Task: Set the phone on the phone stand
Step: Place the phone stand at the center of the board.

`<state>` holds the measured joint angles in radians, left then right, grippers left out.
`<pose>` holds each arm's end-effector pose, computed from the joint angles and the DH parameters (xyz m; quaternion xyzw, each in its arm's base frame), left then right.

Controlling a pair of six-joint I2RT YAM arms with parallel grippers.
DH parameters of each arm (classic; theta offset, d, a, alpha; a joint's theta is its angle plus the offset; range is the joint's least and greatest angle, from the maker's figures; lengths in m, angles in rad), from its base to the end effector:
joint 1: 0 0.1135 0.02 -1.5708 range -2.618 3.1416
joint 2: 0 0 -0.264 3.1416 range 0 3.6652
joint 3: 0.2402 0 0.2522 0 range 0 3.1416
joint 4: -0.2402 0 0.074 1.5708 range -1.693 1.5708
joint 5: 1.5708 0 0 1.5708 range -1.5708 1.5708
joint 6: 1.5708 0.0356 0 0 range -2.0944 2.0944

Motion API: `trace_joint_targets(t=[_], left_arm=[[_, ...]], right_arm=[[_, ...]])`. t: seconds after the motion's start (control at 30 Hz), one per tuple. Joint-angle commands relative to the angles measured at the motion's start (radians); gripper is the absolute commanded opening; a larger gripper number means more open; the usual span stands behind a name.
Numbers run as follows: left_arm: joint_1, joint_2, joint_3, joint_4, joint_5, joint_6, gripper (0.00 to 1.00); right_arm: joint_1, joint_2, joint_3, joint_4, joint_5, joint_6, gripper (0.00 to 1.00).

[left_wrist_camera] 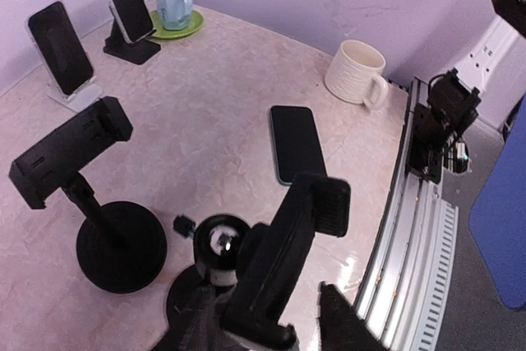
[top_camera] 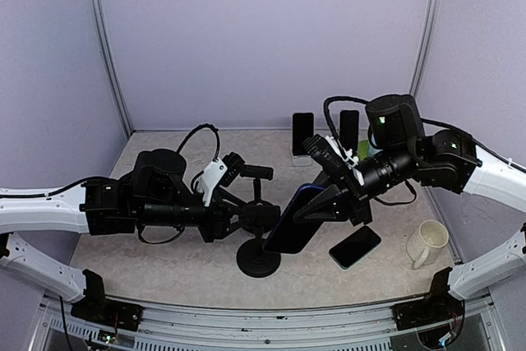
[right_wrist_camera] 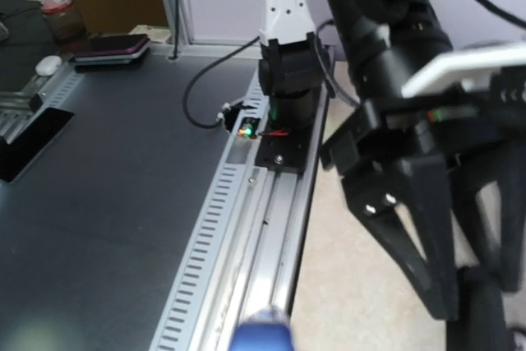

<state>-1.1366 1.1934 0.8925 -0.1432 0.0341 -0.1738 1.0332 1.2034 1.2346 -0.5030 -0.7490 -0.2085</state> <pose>0.1139 -0.2485 0.2965 0.3995 0.7451 -0.3368 0.4146 0.1109 0.2334 0.3820 -0.6171 0.5344 0.4806 0.3203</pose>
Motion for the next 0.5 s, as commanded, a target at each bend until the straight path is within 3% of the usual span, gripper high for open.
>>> trace_joint_targets(t=[0.0, 0.1, 0.2, 0.33, 0.47], left_arm=[[0.007, -0.040, 0.020, 0.081, -0.072, -0.022, 0.56], [0.001, -0.074, 0.006, 0.076, -0.110, -0.064, 0.77], [-0.028, -0.110, -0.016, 0.073, -0.177, -0.124, 0.88], [-0.114, -0.143, -0.037, 0.070, -0.303, -0.258, 0.95], [-0.214, -0.124, -0.042, 0.026, -0.467, -0.436, 0.92]], right_arm=[[0.006, -0.028, -0.009, 0.055, 0.044, -0.001, 0.00], [0.005, -0.036, 0.001, 0.068, 0.081, 0.005, 0.00], [0.003, -0.046, 0.016, 0.076, 0.132, 0.012, 0.00], [-0.013, -0.067, 0.020, 0.105, 0.222, 0.042, 0.00], [-0.047, -0.103, 0.012, 0.157, 0.302, 0.087, 0.00]])
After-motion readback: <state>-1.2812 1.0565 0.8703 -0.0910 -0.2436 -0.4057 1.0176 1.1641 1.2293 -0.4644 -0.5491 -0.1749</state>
